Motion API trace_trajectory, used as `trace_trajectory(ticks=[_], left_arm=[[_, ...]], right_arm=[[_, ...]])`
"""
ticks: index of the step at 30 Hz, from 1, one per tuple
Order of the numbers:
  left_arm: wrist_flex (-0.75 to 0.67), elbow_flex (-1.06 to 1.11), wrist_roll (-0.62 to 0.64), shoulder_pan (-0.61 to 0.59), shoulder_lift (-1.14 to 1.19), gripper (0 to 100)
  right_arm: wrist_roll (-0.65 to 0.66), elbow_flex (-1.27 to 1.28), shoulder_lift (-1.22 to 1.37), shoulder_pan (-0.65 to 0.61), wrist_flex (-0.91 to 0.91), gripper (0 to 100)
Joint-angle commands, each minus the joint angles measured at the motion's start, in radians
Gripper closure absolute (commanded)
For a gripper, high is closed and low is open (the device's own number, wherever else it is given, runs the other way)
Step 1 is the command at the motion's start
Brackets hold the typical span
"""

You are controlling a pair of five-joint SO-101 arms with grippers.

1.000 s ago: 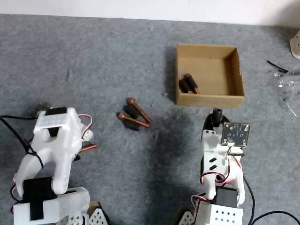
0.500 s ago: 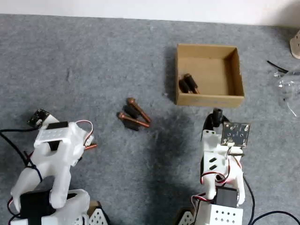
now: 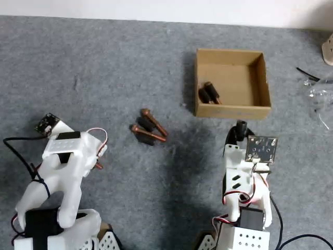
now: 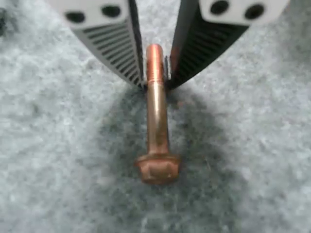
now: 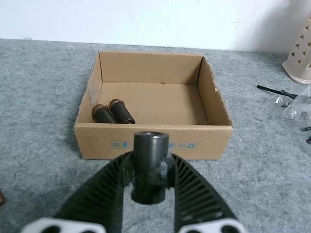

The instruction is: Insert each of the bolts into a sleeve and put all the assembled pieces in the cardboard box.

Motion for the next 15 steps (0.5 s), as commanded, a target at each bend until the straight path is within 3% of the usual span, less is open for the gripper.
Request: trace_trajectory(ticks=[1,6,11,15], left_arm=[[0.006,-0.008,-0.066,0.007,-0.004,99],[0.229,-0.2,-0.153,0.008,-0.004,99],[0.601,-0.61,-0.387,0.008,-0.004,99],[0.799,-0.964,-0.508,0.008,-0.004,99]], right_arm=[[-0.002,0.128,-0.015,0.005,-0.022,98.9],[-0.002,0.128,-0.015,0.005,-0.022,98.9],[-0.002,0.128,-0.015,-0.019,-0.022,98.9],[-0.002,0.128,-0.015,-0.019,-0.022,98.9]])
